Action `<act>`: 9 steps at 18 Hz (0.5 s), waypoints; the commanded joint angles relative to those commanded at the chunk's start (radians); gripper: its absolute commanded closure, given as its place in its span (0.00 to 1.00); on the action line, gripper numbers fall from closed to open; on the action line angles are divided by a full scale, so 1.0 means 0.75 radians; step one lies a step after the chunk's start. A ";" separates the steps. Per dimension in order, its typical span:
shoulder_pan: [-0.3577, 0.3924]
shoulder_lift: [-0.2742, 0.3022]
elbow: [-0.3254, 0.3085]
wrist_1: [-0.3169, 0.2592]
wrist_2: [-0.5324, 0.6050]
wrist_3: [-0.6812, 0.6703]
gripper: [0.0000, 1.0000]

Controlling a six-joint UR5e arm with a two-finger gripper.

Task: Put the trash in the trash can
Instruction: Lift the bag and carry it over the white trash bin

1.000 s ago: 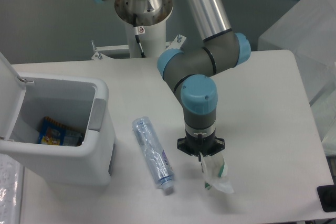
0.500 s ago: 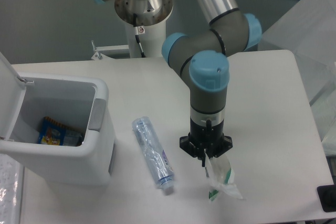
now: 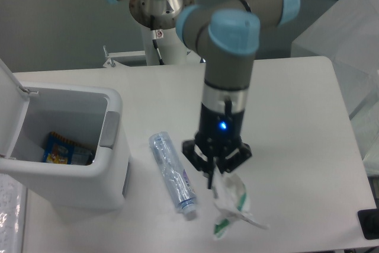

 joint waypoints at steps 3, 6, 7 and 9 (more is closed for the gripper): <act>-0.051 0.070 -0.020 -0.006 -0.064 -0.016 1.00; -0.114 0.147 -0.082 -0.006 -0.090 -0.035 1.00; -0.133 0.182 -0.106 -0.006 -0.090 -0.035 1.00; -0.168 0.245 -0.159 -0.006 -0.088 -0.033 1.00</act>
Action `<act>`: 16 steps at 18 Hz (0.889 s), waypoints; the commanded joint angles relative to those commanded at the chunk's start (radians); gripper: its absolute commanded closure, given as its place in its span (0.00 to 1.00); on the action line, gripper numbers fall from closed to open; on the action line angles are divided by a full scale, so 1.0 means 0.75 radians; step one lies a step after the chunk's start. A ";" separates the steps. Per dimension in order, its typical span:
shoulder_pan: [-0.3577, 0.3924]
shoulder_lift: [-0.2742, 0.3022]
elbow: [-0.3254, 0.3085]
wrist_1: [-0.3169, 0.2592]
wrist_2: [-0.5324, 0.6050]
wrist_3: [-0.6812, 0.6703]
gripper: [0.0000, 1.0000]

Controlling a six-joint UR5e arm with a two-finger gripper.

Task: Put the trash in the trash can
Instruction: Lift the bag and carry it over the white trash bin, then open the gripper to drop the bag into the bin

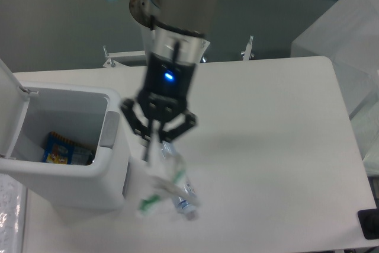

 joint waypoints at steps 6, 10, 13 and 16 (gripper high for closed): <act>-0.064 0.090 -0.147 0.004 0.006 0.033 1.00; -0.111 0.082 -0.150 0.004 0.006 0.086 0.47; -0.143 0.082 -0.162 0.004 0.010 0.141 0.02; -0.149 0.086 -0.174 0.004 0.012 0.155 0.00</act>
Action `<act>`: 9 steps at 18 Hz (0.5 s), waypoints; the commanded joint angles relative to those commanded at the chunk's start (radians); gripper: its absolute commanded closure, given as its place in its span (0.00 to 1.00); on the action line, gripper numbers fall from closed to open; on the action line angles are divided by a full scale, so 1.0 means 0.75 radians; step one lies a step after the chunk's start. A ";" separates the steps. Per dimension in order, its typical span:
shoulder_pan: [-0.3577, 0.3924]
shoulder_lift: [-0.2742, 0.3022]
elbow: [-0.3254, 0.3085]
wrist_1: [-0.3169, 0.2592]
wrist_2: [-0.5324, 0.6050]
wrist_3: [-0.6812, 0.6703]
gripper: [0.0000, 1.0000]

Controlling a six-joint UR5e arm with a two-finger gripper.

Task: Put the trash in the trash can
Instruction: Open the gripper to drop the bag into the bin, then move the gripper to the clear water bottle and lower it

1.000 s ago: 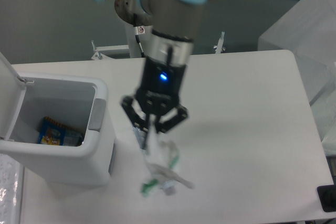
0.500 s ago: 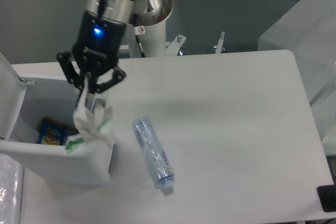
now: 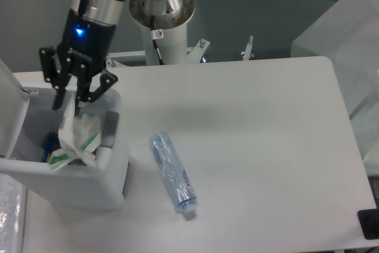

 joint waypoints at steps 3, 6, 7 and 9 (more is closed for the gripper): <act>0.000 -0.008 0.012 0.002 0.006 0.004 0.00; 0.024 -0.010 0.027 0.010 0.006 0.004 0.00; 0.053 -0.014 0.035 0.012 0.004 0.004 0.00; 0.124 -0.063 0.057 0.012 0.004 0.002 0.00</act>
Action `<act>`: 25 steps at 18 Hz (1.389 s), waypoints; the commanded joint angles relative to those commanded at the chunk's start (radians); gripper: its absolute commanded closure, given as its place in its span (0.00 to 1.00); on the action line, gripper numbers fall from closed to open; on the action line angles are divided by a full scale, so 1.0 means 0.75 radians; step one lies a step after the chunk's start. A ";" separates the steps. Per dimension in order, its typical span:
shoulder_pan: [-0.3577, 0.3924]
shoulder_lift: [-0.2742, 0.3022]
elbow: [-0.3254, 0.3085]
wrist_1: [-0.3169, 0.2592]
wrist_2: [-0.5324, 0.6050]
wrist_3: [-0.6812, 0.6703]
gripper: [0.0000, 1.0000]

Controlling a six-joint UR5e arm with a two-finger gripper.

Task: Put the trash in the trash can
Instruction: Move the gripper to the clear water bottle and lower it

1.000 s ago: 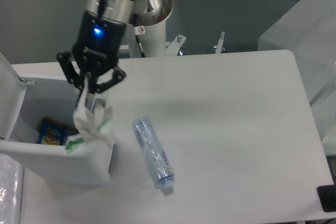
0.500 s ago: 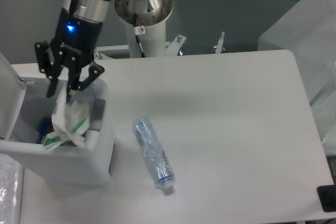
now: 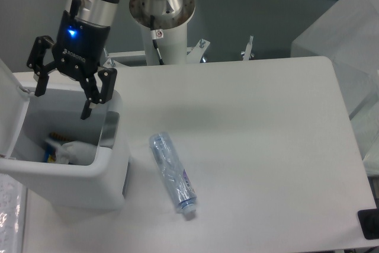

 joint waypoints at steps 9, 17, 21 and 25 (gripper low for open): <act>0.199 -0.346 0.217 -0.018 0.016 -0.020 0.00; 0.207 -0.534 0.282 -0.165 0.282 -0.078 0.00; 0.178 -0.652 0.427 -0.382 0.399 -0.123 0.00; 0.140 -0.738 0.526 -0.519 0.466 -0.141 0.00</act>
